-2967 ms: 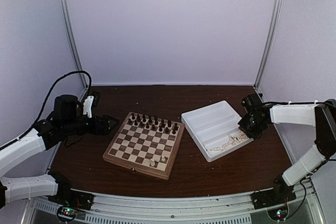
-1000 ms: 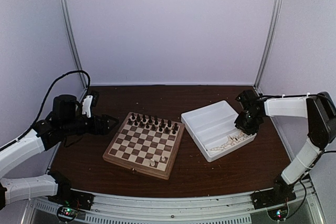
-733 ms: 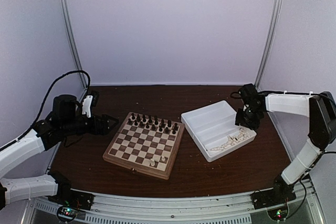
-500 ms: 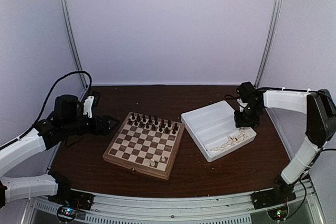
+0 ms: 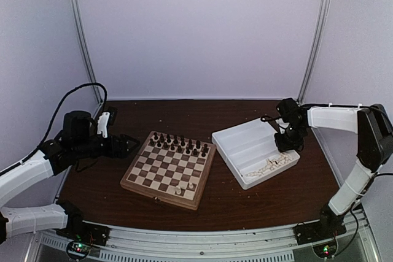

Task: Set up the chess pieces on the board
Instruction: Pick up the chess piece from the storage box.

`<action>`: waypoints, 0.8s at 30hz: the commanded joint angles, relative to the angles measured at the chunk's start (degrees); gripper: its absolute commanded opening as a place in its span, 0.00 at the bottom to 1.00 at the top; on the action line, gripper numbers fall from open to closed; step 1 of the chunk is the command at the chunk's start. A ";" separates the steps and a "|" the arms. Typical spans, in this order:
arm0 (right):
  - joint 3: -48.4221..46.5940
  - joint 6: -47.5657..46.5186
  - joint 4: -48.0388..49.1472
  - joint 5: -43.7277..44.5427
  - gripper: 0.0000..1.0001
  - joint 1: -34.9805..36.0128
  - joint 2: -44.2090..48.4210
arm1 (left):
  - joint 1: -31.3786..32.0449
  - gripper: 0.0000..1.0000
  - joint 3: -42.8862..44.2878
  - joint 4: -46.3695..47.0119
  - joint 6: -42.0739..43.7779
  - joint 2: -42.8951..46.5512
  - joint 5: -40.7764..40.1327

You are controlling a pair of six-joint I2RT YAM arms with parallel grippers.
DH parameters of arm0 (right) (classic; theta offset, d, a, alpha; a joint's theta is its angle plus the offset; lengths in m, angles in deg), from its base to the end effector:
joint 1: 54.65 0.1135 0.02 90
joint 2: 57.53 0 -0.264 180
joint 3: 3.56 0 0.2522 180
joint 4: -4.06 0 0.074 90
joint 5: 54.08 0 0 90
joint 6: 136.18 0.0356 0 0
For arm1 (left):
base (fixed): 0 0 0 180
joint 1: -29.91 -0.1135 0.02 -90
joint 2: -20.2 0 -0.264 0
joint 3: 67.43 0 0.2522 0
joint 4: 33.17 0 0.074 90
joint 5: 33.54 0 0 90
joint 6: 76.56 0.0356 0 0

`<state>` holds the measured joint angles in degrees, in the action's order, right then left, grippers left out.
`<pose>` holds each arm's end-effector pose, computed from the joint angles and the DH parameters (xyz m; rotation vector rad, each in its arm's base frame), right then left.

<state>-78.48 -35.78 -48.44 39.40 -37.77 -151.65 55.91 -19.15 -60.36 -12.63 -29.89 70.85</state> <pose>0.2987 0.0884 0.1899 -0.1454 2.8132 0.0238 0.1737 -0.0946 0.2554 0.1591 2.1576 -0.8025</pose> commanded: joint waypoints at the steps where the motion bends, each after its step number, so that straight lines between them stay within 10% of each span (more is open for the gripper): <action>1: 1.46 -0.46 1.68 1.56 0.31 -0.27 -0.72 | 0.21 0.98 1.42 1.93 -0.21 0.18 0.56; 24: -1.55 0.33 1.86 6.41 0.19 0.16 -10.03 | 0.28 0.98 1.51 1.83 -0.04 0.29 0.47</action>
<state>-78.59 -35.72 -45.60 42.46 -37.75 -159.26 55.91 -19.15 -60.36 -12.63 -30.00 70.85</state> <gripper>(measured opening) 0.199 0.977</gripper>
